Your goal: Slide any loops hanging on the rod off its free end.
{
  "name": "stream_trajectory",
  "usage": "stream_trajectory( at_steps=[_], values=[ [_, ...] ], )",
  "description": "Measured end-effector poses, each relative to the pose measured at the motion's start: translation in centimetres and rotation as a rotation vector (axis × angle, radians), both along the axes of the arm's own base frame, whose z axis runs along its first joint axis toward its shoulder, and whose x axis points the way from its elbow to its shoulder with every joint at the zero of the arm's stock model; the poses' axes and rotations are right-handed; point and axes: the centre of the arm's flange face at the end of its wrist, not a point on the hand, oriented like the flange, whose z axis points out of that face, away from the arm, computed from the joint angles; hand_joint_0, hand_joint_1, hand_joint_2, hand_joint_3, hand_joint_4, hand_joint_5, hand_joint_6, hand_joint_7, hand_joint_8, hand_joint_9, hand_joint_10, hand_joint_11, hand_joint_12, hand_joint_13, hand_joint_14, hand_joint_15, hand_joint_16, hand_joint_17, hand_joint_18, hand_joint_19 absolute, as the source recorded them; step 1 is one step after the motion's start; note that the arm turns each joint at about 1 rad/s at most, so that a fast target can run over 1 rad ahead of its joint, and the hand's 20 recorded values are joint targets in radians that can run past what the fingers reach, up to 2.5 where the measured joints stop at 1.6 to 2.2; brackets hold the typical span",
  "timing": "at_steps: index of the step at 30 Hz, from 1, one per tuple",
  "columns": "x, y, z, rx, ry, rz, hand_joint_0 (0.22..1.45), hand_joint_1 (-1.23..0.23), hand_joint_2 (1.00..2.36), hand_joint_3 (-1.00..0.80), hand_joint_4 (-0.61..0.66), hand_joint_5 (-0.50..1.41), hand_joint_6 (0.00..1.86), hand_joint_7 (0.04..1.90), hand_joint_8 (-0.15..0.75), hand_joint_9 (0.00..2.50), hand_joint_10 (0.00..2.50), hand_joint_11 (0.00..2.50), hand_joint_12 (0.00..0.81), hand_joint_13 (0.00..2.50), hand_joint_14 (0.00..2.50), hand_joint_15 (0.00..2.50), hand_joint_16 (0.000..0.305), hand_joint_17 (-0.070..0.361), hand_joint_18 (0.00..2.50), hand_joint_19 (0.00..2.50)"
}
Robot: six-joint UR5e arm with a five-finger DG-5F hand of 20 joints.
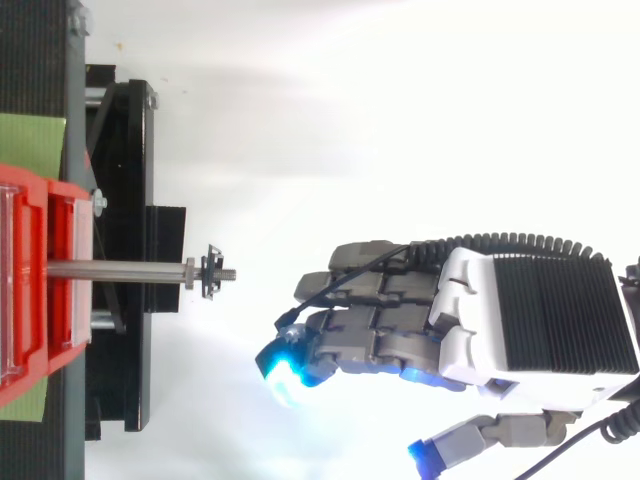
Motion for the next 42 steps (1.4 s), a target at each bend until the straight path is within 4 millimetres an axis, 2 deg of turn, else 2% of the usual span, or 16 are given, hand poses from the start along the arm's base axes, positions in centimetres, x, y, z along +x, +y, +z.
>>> stream_trajectory(
  at_steps=[6,14,18,25,39,42],
  values=[
    [0.1,-0.3,0.0,-0.019,-0.004,-0.005,0.52,-0.5,1.0,-0.45,0.21,-0.2,0.5,0.91,0.266,0.6,0.01,0.3,0.275,0.53,0.0,0.0,0.032,0.073,0.42,0.13],
    [1.0,-0.5,-3.7,-0.018,0.01,-0.011,0.52,-0.5,1.0,-0.45,0.21,-0.2,0.5,0.91,0.266,0.6,0.01,0.3,0.278,0.55,0.0,0.0,0.033,0.074,0.44,0.14],
    [1.5,-0.8,-4.5,-0.007,-0.02,-0.016,0.52,-0.5,1.0,-0.45,0.21,-0.2,0.5,0.9,0.267,0.61,0.01,0.29,0.277,0.55,0.0,0.0,0.033,0.074,0.44,0.15],
    [2.3,-1.9,-6.6,0.002,-0.043,-0.034,0.52,-0.5,1.01,-0.45,0.21,-0.2,0.5,0.9,0.268,0.61,0.01,0.29,0.279,0.56,0.0,0.0,0.033,0.075,0.45,0.14],
    [2.9,-5.2,-8.6,0.011,-0.066,-0.072,0.52,-0.5,1.01,-0.45,0.21,-0.2,0.5,0.91,0.271,0.62,0.01,0.3,0.279,0.58,0.0,0.02,0.034,0.076,0.47,0.17],
    [3.2,-5.8,-10.1,0.013,-0.07,-0.072,0.52,-0.5,1.0,-0.45,0.22,-0.2,0.5,0.9,0.271,0.62,0.01,0.3,0.28,0.58,0.0,0.01,0.034,0.077,0.48,0.17]
  ],
)
